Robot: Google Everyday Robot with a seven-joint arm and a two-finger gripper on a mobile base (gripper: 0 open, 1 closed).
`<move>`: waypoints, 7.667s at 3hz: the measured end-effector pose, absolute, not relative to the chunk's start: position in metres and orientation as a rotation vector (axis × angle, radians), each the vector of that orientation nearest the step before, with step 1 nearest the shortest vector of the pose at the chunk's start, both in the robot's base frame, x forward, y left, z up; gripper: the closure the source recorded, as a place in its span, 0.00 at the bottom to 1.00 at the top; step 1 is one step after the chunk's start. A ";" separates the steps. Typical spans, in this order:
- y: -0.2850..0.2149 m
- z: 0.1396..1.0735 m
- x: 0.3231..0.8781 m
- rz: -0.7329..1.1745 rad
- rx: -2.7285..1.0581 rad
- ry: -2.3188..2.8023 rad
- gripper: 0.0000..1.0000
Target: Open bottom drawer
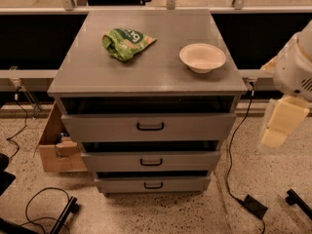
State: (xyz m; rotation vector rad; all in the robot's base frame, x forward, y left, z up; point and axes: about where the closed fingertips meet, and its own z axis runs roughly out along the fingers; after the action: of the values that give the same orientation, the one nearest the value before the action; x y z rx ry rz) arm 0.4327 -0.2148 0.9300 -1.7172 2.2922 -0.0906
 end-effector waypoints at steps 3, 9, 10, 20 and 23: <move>-0.237 0.805 0.389 -0.026 -1.629 2.362 0.00; -0.112 0.605 0.349 0.311 -1.857 2.290 0.00; -0.094 0.572 0.349 0.289 -1.939 2.255 0.00; -0.117 0.270 0.500 -0.223 -2.048 2.254 0.00; -0.115 0.223 0.549 -0.324 -1.995 2.216 0.00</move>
Offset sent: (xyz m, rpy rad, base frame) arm -0.0492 -0.0358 -0.1442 0.0344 0.0338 -0.0936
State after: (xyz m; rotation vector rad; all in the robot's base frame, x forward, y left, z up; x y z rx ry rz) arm 0.5493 -0.1155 0.2227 -1.9953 2.2165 -0.3237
